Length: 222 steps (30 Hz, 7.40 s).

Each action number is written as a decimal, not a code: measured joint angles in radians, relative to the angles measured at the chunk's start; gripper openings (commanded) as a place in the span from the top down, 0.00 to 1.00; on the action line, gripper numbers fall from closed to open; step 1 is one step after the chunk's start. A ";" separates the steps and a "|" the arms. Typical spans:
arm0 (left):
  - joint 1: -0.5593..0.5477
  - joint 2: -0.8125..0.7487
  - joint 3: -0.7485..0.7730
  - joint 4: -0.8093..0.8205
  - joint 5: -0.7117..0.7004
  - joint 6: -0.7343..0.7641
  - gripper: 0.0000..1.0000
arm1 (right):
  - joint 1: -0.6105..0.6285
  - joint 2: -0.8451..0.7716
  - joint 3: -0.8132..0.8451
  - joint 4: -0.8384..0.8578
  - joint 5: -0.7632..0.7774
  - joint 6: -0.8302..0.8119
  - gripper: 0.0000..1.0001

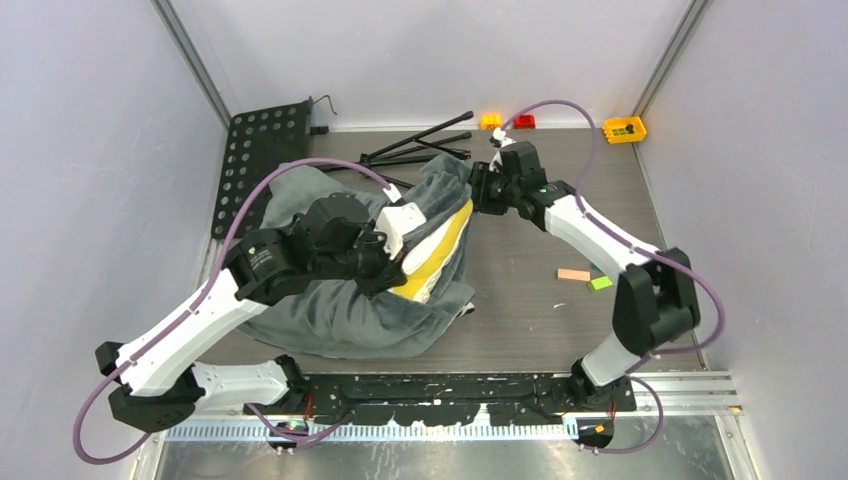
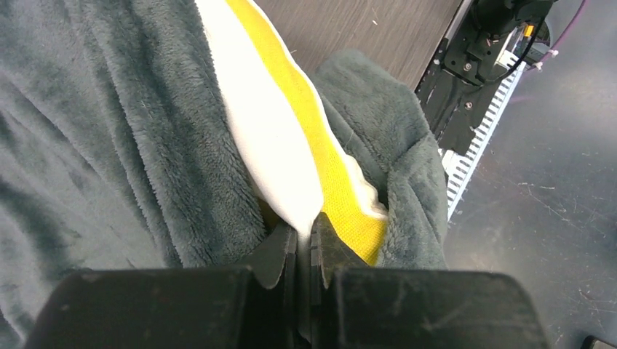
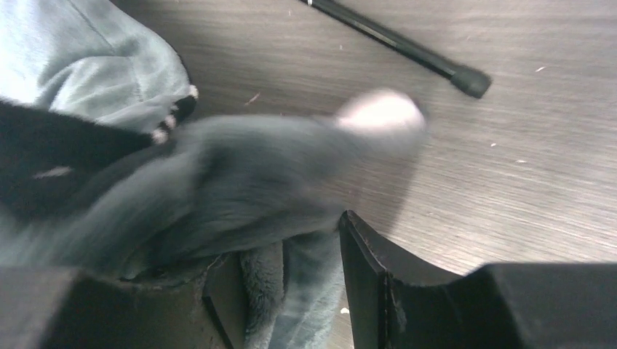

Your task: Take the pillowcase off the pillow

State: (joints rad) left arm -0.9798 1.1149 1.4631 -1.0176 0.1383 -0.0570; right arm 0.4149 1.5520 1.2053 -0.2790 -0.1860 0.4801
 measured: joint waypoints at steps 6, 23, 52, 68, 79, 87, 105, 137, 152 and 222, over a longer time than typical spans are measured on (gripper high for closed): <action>0.003 -0.024 -0.006 0.000 0.045 0.033 1.00 | 0.000 0.183 0.038 -0.018 -0.115 0.048 0.50; -0.004 -0.039 -0.082 0.052 -0.051 -0.018 1.00 | -0.035 0.022 -0.085 -0.093 -0.074 0.092 0.25; -0.008 0.123 -0.200 0.269 -0.119 -0.163 1.00 | -0.069 -0.643 -0.443 -0.210 -0.068 0.498 0.00; -0.006 0.141 -0.283 0.378 -0.032 -0.233 1.00 | 0.185 -0.518 -0.579 0.073 0.003 0.752 0.46; -0.008 0.148 -0.167 0.226 -0.052 -0.251 0.48 | 0.185 -0.483 -0.584 0.159 0.018 0.741 1.00; -0.011 0.185 0.112 0.095 -0.265 -0.210 0.30 | 0.186 -0.482 -0.581 0.106 0.016 0.645 1.00; 0.167 0.437 0.098 0.121 0.034 -0.268 0.43 | 0.194 -0.514 -0.575 0.068 0.009 0.576 1.00; 0.565 0.341 -0.323 0.438 0.402 -0.456 1.00 | 0.195 -0.550 -0.555 0.031 0.011 0.569 1.00; 0.655 0.108 -0.477 0.404 -0.080 -0.528 1.00 | 0.206 -0.722 -0.525 -0.066 0.084 0.567 1.00; -0.079 0.123 -0.103 0.017 -0.346 -0.357 1.00 | 0.100 -0.615 -0.354 -0.085 0.085 0.424 0.09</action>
State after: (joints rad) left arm -1.0588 1.2377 1.3598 -1.0004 -0.2073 -0.4137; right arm 0.5148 0.9367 0.8509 -0.3637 -0.1005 0.9043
